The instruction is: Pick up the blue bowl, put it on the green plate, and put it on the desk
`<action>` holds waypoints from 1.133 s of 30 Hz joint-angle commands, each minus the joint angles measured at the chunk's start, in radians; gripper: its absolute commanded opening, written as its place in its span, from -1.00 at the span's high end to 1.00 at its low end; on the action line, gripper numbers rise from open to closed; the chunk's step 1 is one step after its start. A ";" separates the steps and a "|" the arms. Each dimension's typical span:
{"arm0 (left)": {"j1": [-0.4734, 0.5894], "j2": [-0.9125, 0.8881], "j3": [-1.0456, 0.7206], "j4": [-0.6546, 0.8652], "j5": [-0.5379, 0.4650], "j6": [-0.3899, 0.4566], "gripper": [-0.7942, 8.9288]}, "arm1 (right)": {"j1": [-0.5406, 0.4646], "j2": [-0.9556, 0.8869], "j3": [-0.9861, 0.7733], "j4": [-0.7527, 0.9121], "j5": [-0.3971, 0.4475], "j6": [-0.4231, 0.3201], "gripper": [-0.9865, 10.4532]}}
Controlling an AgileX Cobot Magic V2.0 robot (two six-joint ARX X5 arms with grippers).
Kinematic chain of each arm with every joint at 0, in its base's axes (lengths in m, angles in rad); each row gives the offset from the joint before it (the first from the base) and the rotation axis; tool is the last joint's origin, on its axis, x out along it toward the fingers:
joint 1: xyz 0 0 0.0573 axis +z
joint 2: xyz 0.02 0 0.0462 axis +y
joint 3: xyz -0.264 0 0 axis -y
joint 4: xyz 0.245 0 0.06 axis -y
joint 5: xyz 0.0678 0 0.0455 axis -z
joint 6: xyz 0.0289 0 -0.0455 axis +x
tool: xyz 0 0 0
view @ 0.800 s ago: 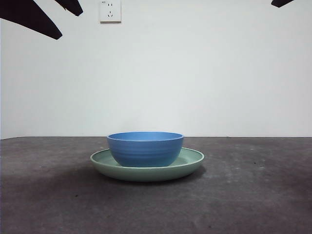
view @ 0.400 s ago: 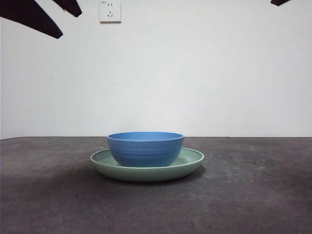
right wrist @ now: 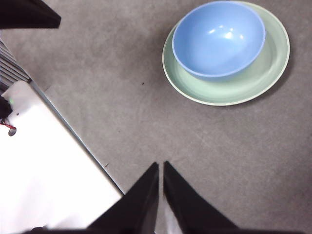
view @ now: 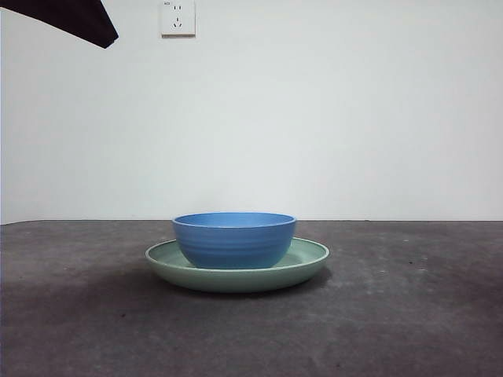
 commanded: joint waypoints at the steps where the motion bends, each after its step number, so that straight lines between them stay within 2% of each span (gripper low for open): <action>1: -0.005 0.006 0.010 0.009 -0.002 -0.002 0.82 | 0.010 0.006 0.009 0.010 0.000 -0.005 0.81; 16: -0.005 -0.002 0.010 0.005 -0.002 0.000 0.82 | 0.010 0.006 0.009 0.010 0.000 -0.005 0.81; 19: 0.023 -0.038 0.010 0.021 -0.025 0.130 0.82 | 0.010 0.006 0.009 0.010 0.000 -0.005 0.81; 21: 0.073 -0.070 0.009 0.071 -0.028 0.213 0.82 | 0.010 0.006 0.009 0.010 0.000 -0.005 0.81; 25: 0.226 -0.156 -0.017 0.254 -0.028 0.321 0.82 | 0.010 0.006 0.009 0.010 0.000 -0.005 0.81; 31: 0.470 -0.332 -0.154 0.542 -0.038 0.373 0.82 | 0.010 0.006 0.009 0.010 0.000 -0.005 0.81; 34: 0.551 -0.423 -0.253 0.640 -0.111 0.373 0.82 | 0.010 0.006 0.009 0.010 0.000 -0.005 0.81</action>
